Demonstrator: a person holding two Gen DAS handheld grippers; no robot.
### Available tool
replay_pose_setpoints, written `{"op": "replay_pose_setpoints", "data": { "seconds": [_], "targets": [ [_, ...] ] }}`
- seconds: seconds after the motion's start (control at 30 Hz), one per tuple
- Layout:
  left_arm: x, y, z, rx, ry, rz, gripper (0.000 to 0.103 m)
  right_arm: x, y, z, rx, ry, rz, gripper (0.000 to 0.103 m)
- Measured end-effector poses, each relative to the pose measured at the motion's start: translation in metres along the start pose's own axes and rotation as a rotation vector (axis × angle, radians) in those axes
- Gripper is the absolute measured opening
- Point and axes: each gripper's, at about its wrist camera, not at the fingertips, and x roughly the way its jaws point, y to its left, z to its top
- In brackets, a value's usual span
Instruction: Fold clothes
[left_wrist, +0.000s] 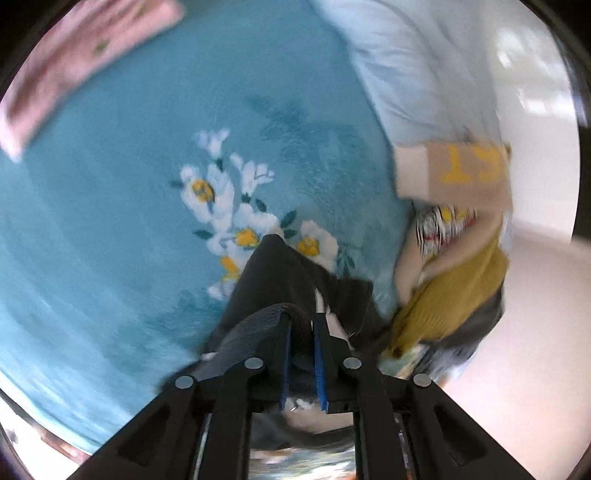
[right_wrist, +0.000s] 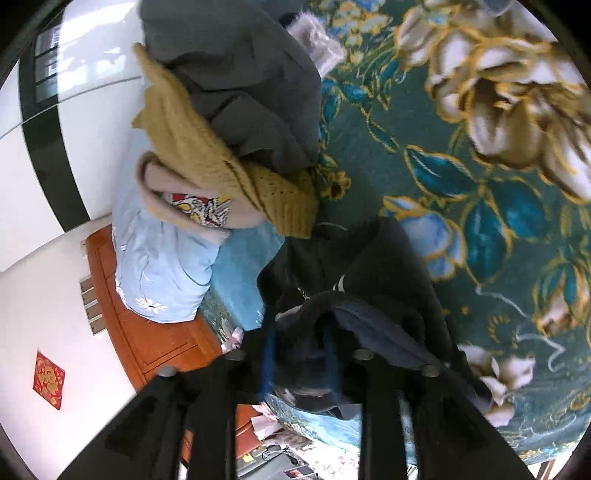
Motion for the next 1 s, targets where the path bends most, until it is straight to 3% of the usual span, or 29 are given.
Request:
{"op": "replay_pose_setpoints", "data": {
  "seconds": [0.07,0.13,0.2,0.33,0.43,0.53,0.67,0.8,0.9,0.93,1.0],
  "targets": [
    [0.002,0.011,0.004,-0.102,0.01,-0.128,0.034,0.0,0.002,0.006,-0.001,-0.004,0.024,0.043],
    [-0.001,0.013,0.006,-0.122,0.007,-0.215,0.041,-0.003,0.003,0.011,-0.004,-0.019,0.056,0.044],
    [-0.009,0.007,0.008,-0.067,-0.016,-0.223,0.044,-0.011,0.006,0.011,-0.025,-0.056,0.052,0.044],
    [-0.024,-0.002,0.006,0.13,-0.094,-0.108,0.053,-0.019,0.008,0.003,-0.116,-0.12,-0.106,0.044],
    [-0.013,0.007,0.006,0.229,-0.077,-0.003,0.056,-0.01,0.004,-0.008,-0.169,-0.118,-0.22,0.044],
    [0.012,0.008,0.004,0.37,-0.039,0.2,0.056,0.009,0.002,-0.013,-0.233,-0.096,-0.309,0.045],
    [0.04,0.008,0.005,0.422,0.013,0.215,0.058,0.035,-0.004,-0.007,-0.268,-0.112,-0.401,0.047],
    [0.057,0.0,0.006,0.455,0.0,0.215,0.059,0.051,-0.007,0.0,-0.267,-0.15,-0.407,0.055],
    [0.064,-0.005,0.006,0.478,0.002,0.248,0.056,0.055,-0.002,-0.002,-0.295,-0.161,-0.434,0.055],
    [0.064,-0.007,0.005,0.491,-0.004,0.267,0.04,0.055,0.0,-0.004,-0.307,-0.165,-0.444,0.054],
    [0.061,-0.012,-0.001,0.52,-0.026,0.303,0.016,0.054,0.005,-0.007,-0.333,-0.171,-0.464,0.036]
  ]
}}
